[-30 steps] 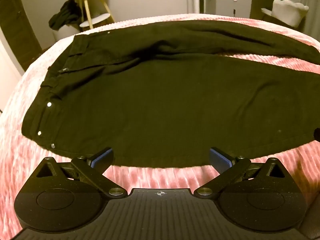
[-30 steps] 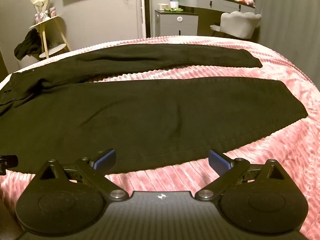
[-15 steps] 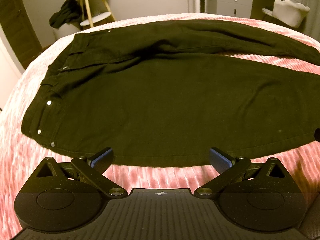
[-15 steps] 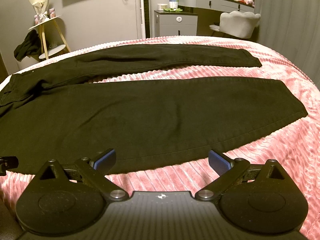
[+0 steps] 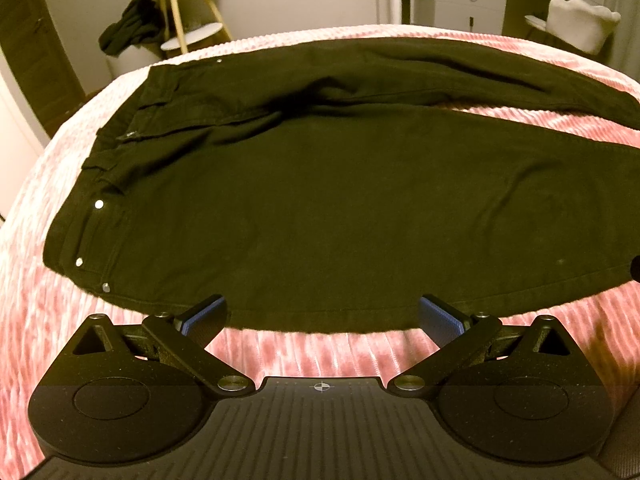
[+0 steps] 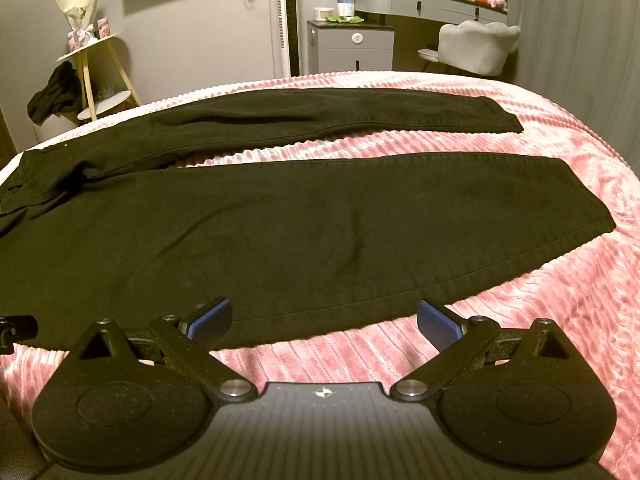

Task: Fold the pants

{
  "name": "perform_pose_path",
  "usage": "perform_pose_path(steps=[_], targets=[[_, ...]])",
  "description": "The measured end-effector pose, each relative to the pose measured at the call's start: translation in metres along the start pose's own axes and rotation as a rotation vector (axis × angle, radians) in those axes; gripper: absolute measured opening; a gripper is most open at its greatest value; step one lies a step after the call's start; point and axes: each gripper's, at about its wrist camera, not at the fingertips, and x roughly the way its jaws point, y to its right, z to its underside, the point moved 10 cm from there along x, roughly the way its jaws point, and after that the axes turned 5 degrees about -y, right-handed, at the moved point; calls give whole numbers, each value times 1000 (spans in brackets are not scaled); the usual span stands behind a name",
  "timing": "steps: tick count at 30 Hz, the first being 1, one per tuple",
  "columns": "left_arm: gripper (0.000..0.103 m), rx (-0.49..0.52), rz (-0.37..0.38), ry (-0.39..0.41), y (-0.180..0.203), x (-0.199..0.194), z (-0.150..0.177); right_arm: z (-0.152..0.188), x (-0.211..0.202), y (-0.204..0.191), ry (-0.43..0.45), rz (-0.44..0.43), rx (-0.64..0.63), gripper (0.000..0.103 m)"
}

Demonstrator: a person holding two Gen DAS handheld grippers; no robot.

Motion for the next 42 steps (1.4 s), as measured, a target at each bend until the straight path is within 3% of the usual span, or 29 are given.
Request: perform_pose_path(steps=[42], targets=[[103, -3, 2, -12, 1, 2, 2, 0, 0, 0, 0, 0, 0, 99]])
